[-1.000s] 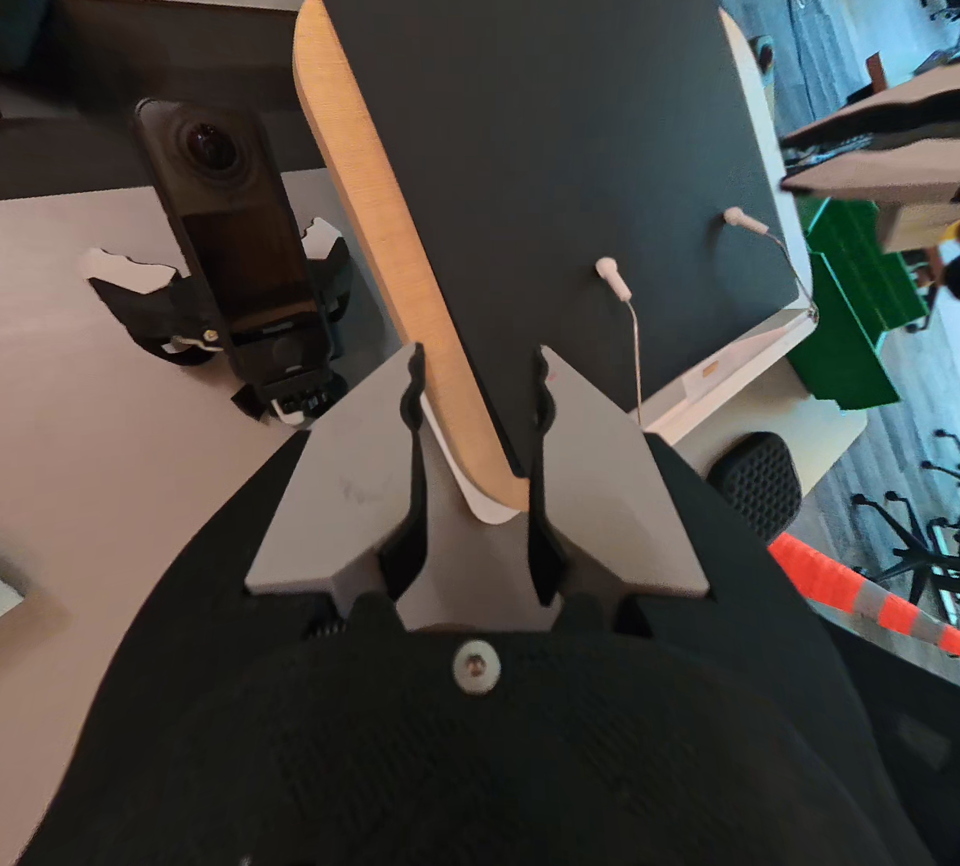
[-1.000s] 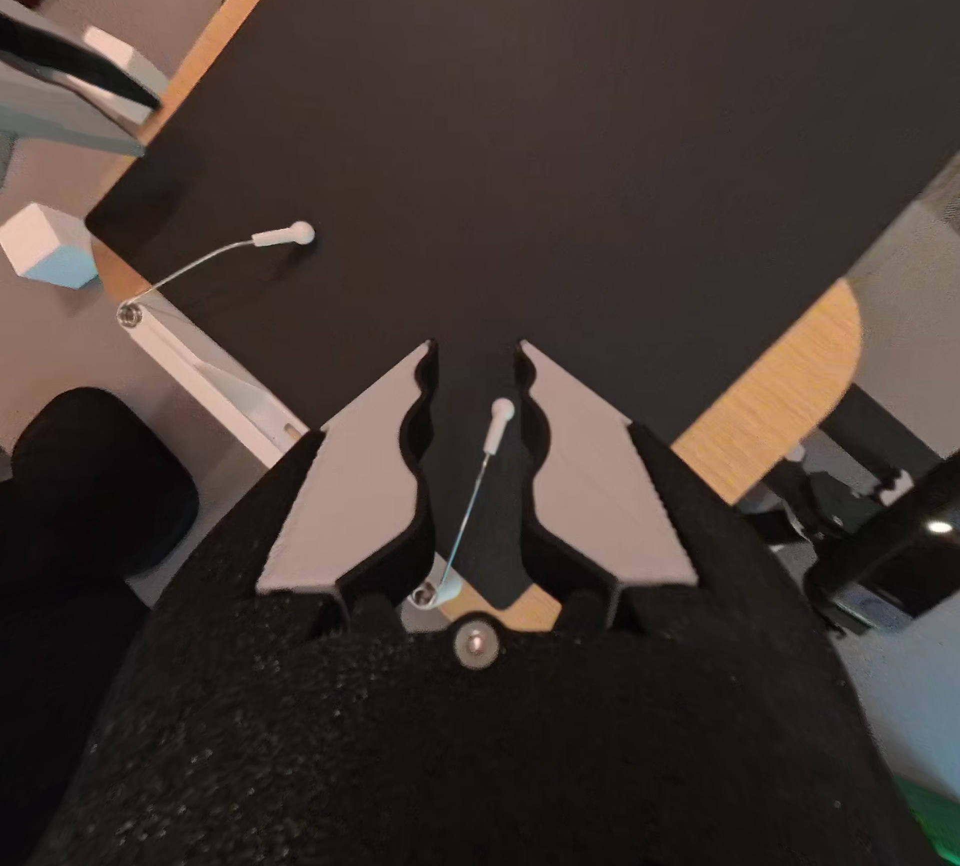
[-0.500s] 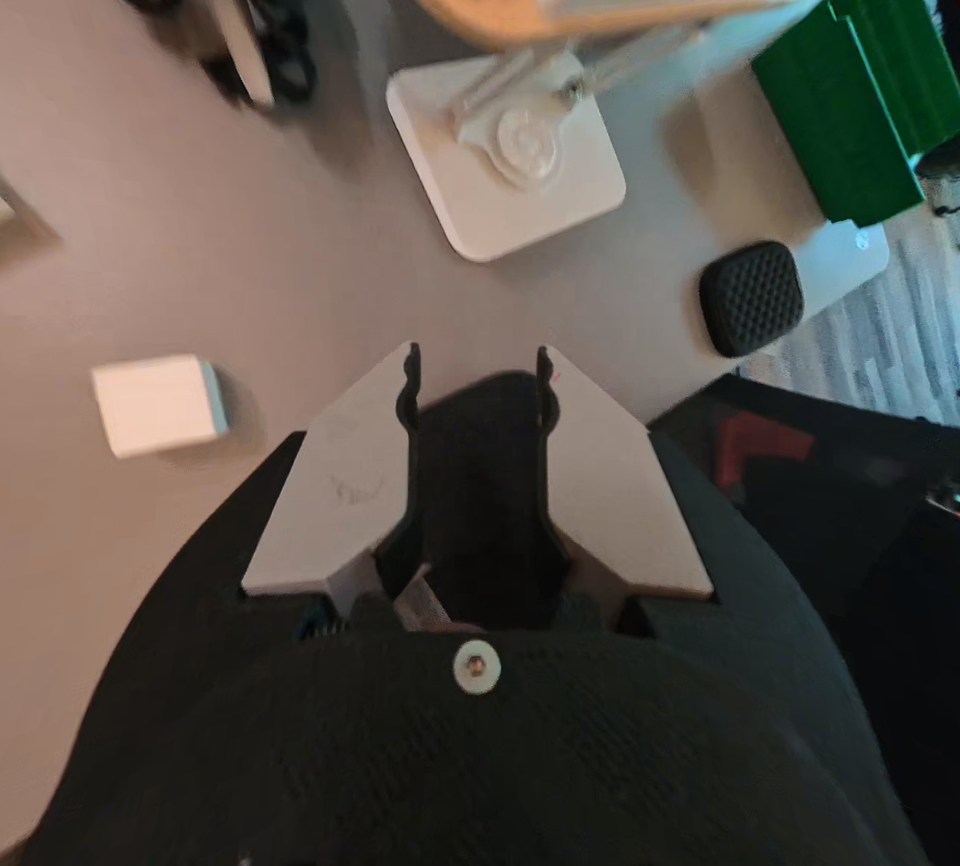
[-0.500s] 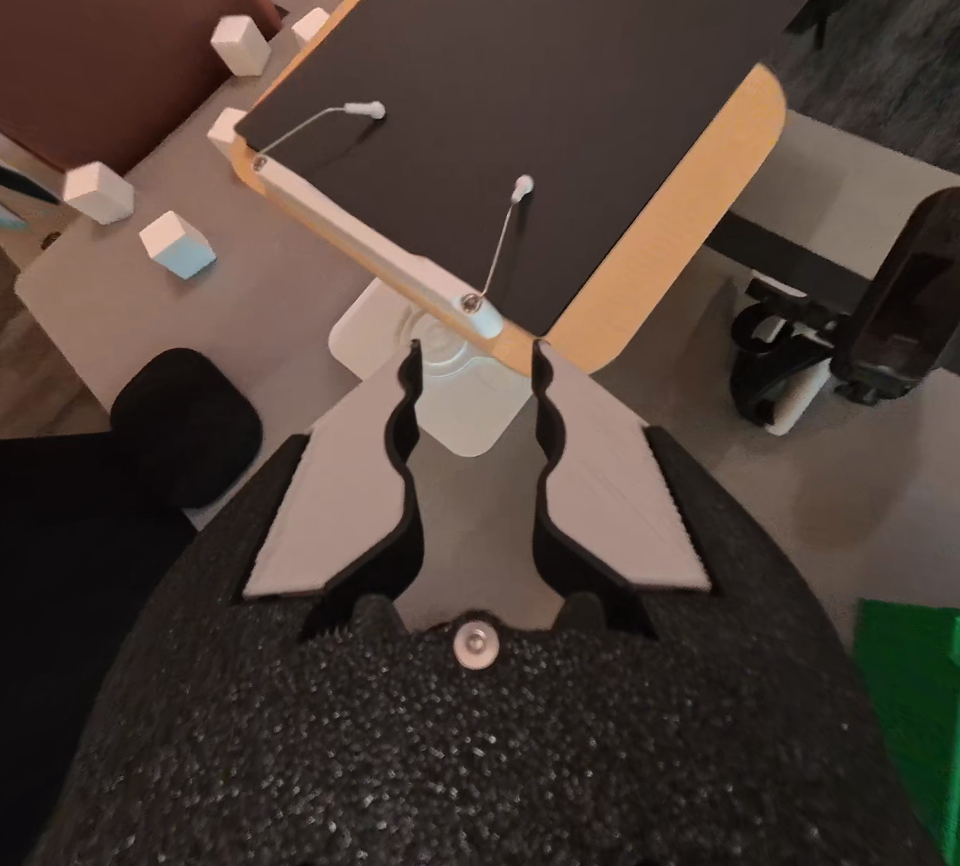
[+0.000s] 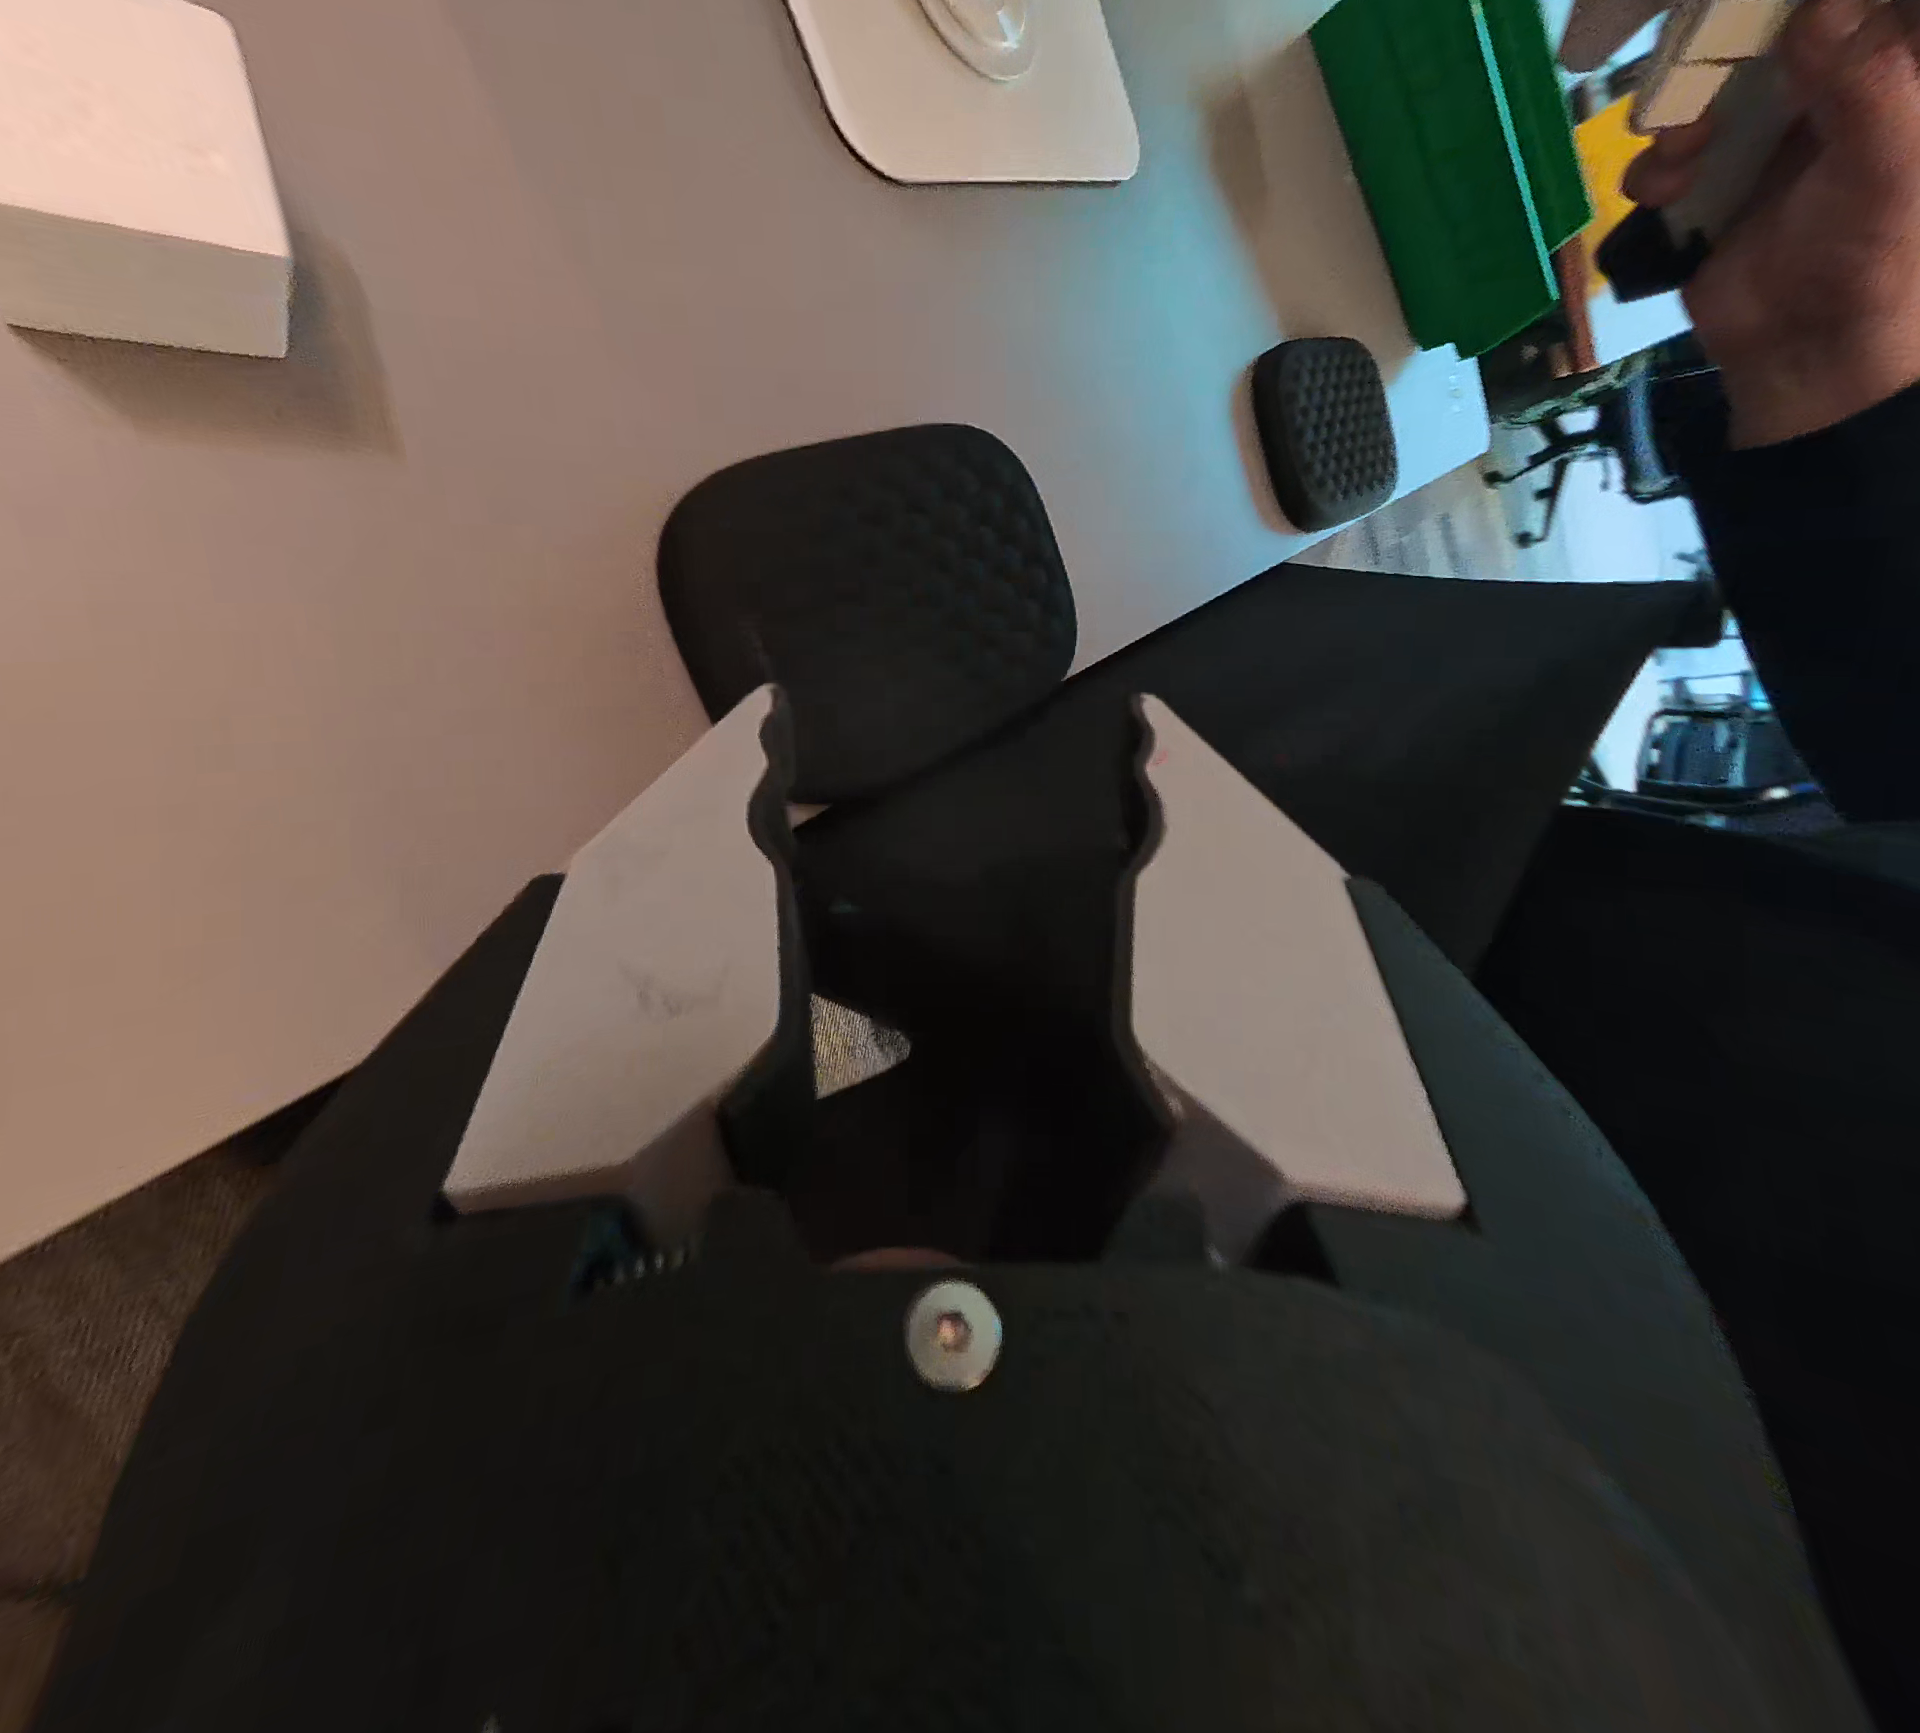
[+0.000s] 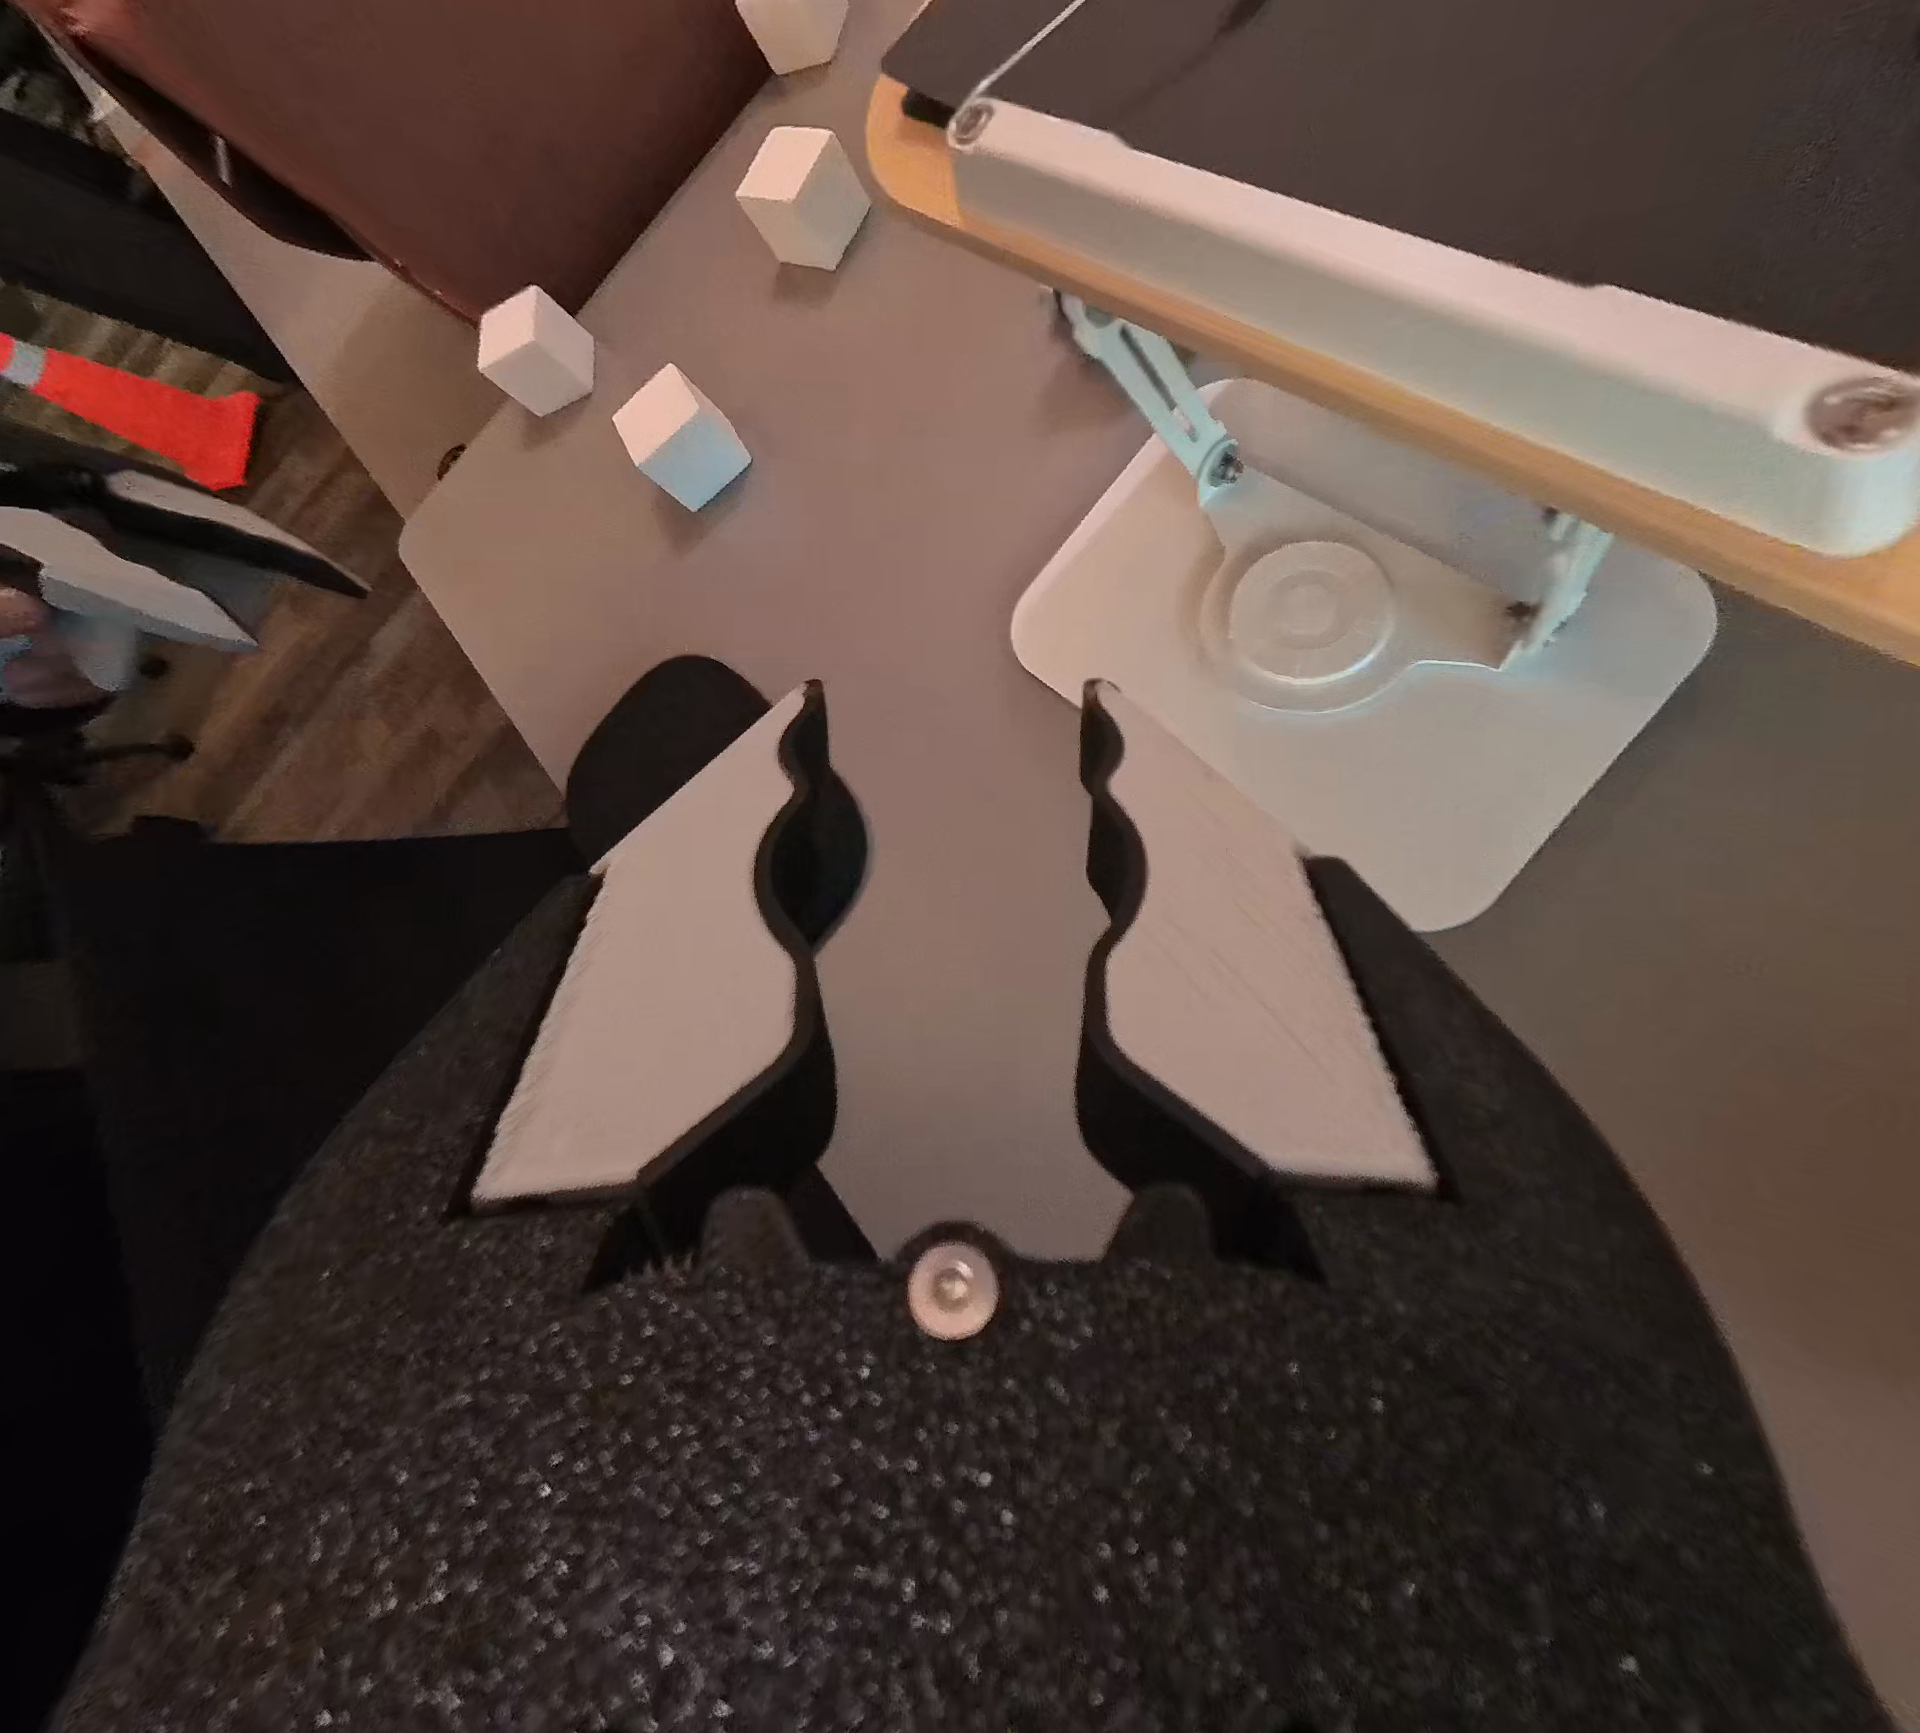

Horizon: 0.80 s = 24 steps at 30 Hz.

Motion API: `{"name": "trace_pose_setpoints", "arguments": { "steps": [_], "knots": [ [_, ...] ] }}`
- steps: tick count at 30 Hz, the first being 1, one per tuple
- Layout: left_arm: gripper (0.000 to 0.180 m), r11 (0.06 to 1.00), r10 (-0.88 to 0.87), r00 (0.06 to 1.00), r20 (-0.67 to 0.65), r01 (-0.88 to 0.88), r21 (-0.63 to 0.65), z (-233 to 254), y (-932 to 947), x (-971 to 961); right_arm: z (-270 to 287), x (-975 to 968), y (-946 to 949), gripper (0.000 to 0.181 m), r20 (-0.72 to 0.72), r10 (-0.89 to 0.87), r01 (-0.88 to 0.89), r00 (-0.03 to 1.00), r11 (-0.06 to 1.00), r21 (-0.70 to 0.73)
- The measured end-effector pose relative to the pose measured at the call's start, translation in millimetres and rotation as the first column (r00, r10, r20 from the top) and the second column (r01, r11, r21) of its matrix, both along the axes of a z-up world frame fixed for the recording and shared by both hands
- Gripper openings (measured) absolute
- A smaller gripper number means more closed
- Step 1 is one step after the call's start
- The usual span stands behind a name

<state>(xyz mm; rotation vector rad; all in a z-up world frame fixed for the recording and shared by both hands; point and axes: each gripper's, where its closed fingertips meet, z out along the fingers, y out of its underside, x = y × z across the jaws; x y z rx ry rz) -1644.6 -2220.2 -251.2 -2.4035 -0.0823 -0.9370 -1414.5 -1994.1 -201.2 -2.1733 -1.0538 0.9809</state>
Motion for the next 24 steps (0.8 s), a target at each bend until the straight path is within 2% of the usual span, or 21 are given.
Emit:
{"name": "trace_pose_setpoints", "arguments": {
  "steps": [4,9,11,13,17,19,24],
  "knots": [
    [0.069,0.992,-0.083,0.996,0.032,0.080,0.099,-12,-12,-39,3,-50,-14,0.051,0.038,-0.018,0.016,0.999,0.999,0.041],
    [0.075,0.967,-0.240,0.964,0.113,0.227,0.119,-24,-8,-71,10,-97,-33,0.060,-0.017,-0.126,0.125,0.992,0.990,-0.059],
    [0.081,0.947,-0.305,0.942,0.140,0.284,0.150,-11,17,-69,10,-84,-28,0.072,0.021,-0.194,0.195,0.981,0.978,-0.071],
    [0.088,0.924,-0.361,0.923,0.131,0.335,0.186,8,58,-62,18,-55,-11,0.074,0.040,-0.280,0.281,0.959,0.958,-0.051],
    [0.097,0.909,-0.377,0.908,0.181,0.326,0.259,57,169,-30,42,17,46,0.086,0.032,-0.413,0.414,0.910,0.908,-0.060],
    [0.099,0.924,-0.345,0.916,0.204,0.293,0.246,68,225,-16,46,47,80,0.096,0.054,-0.439,0.442,0.897,0.895,-0.063],
    [0.105,0.966,-0.253,0.951,0.176,0.239,0.093,46,321,4,37,77,162,0.098,-0.003,-0.384,0.377,0.923,0.908,-0.182]
  ]
}}
